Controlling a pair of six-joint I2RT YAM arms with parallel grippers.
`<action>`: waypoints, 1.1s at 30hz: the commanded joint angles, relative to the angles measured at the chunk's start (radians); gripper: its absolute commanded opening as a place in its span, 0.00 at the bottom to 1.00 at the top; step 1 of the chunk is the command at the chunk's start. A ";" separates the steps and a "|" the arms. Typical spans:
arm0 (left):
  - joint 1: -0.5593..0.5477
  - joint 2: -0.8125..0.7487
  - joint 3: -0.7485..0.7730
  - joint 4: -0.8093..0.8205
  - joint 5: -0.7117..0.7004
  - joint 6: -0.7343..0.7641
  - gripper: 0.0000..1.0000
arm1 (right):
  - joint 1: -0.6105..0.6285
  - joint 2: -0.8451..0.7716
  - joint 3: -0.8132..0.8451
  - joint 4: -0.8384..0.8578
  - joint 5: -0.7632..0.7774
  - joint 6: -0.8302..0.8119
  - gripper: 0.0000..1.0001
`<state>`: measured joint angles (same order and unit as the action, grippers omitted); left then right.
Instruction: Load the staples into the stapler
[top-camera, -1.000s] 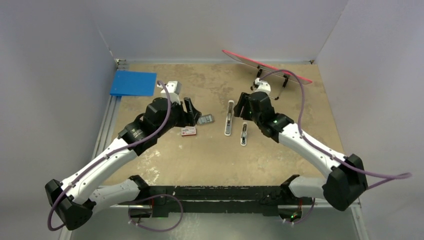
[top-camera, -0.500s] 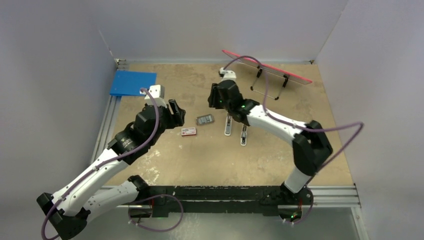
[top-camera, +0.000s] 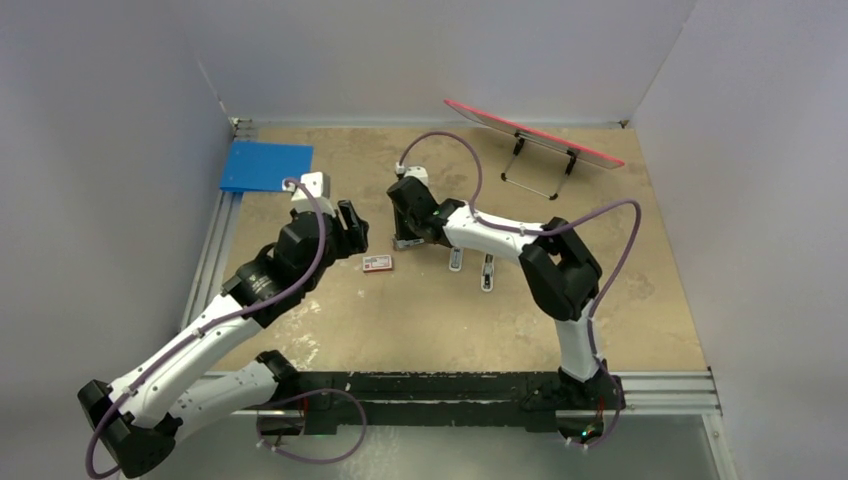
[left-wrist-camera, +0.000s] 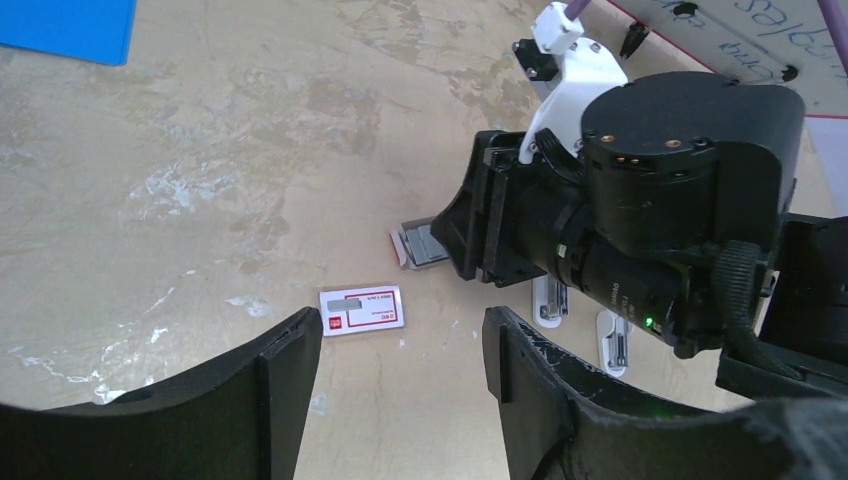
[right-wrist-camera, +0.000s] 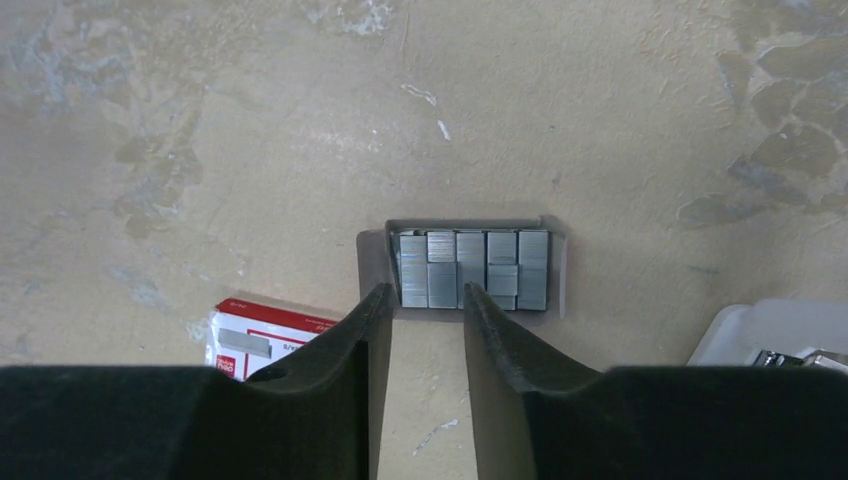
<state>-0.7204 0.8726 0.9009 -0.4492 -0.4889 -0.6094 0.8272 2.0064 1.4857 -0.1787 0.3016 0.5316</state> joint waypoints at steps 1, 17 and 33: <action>0.006 0.012 -0.001 0.031 -0.010 -0.016 0.60 | 0.019 0.029 0.080 -0.067 0.027 0.003 0.38; 0.027 0.038 -0.001 0.038 0.029 -0.020 0.60 | 0.022 0.106 0.110 -0.097 0.061 -0.006 0.36; 0.059 0.055 -0.002 0.037 0.053 -0.024 0.59 | 0.023 0.143 0.110 -0.059 0.076 0.005 0.27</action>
<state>-0.6712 0.9276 0.9009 -0.4492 -0.4461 -0.6178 0.8459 2.1387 1.5631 -0.2481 0.3573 0.5308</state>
